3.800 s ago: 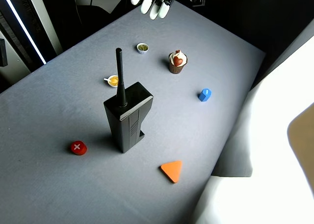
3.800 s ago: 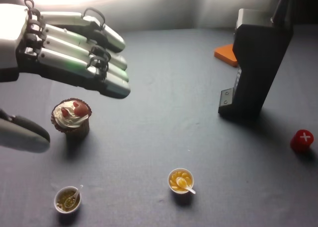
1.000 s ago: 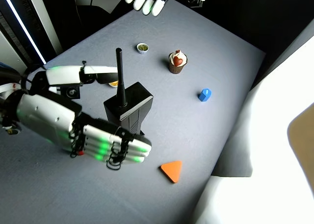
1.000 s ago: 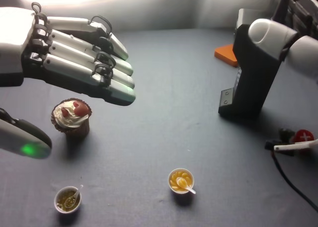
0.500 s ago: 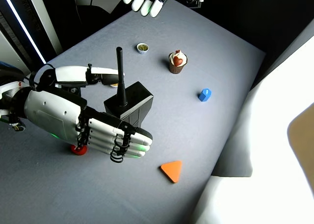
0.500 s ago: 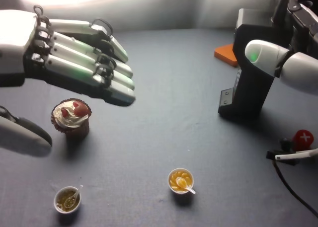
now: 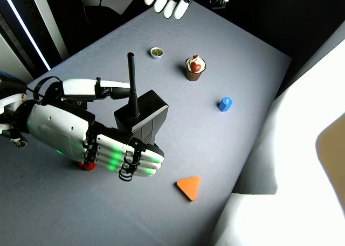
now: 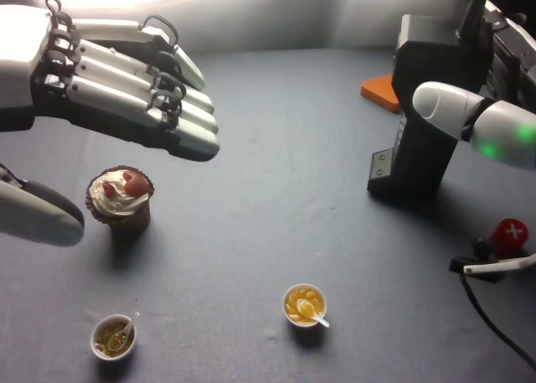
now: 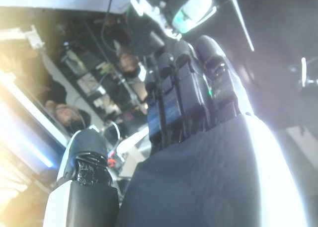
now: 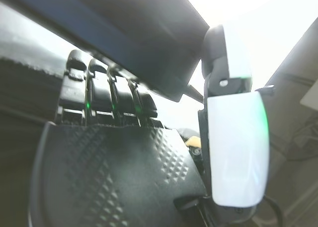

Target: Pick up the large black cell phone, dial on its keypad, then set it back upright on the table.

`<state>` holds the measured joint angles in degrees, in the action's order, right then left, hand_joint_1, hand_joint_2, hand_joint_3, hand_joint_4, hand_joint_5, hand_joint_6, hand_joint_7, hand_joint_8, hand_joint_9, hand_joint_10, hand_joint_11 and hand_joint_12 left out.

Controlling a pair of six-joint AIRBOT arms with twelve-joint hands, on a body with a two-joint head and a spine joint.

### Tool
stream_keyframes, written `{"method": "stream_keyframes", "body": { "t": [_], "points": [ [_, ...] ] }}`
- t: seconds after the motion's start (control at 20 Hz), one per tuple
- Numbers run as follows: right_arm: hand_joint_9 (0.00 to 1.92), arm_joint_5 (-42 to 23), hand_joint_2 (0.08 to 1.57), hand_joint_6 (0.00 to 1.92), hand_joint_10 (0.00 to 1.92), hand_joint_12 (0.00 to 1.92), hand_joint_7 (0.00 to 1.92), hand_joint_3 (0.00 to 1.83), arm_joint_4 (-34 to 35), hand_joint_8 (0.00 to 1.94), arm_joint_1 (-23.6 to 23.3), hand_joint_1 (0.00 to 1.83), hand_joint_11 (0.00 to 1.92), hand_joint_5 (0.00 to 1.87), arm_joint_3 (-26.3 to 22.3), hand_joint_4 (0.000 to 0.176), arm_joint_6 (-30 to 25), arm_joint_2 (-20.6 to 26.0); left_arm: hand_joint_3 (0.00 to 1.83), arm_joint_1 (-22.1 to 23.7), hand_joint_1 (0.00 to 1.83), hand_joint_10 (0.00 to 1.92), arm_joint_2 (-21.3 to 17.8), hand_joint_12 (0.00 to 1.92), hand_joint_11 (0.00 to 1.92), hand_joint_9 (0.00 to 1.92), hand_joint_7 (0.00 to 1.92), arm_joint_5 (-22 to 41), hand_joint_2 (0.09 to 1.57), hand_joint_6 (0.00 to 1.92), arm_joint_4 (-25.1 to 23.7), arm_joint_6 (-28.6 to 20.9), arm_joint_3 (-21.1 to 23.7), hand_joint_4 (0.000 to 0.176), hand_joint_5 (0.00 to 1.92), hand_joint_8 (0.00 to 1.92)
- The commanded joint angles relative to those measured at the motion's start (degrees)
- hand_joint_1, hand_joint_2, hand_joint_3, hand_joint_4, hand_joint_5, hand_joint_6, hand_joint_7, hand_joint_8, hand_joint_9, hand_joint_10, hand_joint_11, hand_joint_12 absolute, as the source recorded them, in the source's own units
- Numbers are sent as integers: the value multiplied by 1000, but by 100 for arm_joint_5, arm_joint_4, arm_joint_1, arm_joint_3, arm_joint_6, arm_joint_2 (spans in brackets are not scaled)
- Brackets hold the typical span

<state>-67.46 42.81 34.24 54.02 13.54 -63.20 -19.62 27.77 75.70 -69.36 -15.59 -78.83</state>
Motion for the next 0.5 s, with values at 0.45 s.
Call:
{"method": "stream_keyframes", "body": {
  "t": [0.45],
  "points": [
    [321,-793,1046,10,12,980,298,3,-320,5,-15,1157,0,344,240,0,-150,-259,0,-10,58,4,103,733,0,364,418,224,1285,2,888,183,-5,0,388,5]
  ]
}}
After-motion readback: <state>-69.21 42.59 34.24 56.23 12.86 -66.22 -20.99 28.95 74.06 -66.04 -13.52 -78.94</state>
